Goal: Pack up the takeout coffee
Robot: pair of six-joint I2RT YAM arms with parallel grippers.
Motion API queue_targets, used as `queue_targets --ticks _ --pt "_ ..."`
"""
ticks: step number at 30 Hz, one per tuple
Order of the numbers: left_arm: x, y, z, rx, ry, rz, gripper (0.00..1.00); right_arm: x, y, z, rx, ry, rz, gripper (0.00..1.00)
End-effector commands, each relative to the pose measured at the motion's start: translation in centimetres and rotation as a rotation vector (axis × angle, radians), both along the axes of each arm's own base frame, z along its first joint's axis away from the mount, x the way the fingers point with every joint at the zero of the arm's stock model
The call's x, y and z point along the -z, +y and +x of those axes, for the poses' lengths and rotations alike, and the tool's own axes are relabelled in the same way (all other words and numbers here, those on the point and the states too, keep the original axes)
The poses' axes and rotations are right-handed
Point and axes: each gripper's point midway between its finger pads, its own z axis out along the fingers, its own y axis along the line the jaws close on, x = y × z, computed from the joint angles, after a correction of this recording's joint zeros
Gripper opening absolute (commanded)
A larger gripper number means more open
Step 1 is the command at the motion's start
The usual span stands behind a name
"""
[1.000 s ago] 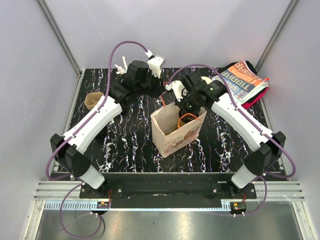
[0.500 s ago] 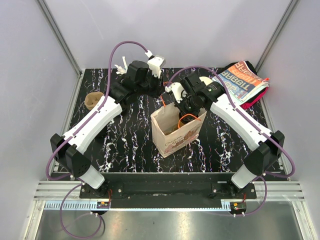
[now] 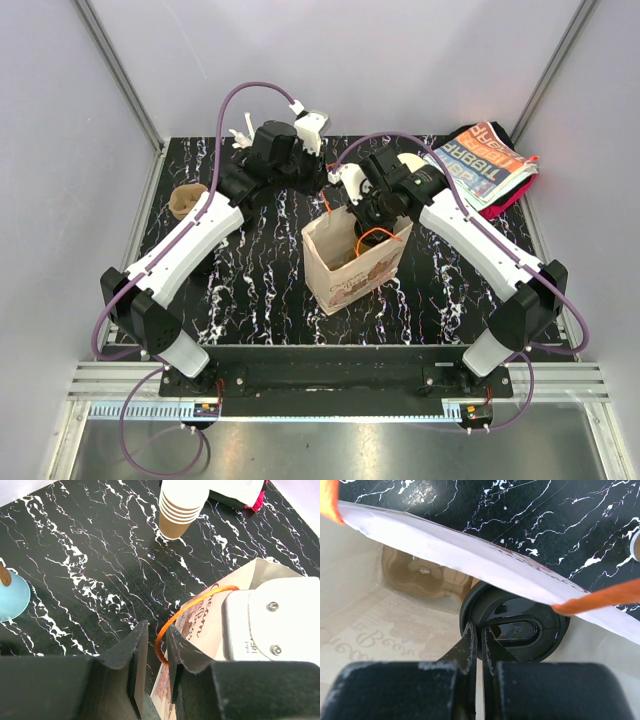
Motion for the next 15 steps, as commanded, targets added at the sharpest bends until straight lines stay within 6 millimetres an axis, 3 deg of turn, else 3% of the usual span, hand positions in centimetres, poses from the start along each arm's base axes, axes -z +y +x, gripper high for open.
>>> queue_targets --ticks 1,15 --pt "-2.23 -0.18 -0.04 0.010 -0.053 -0.058 0.23 -0.98 0.45 0.79 -0.014 -0.076 0.016 0.00" --pt "-2.31 -0.23 -0.18 0.015 -0.050 -0.063 0.23 -0.80 0.75 1.23 -0.023 -0.099 0.026 0.00"
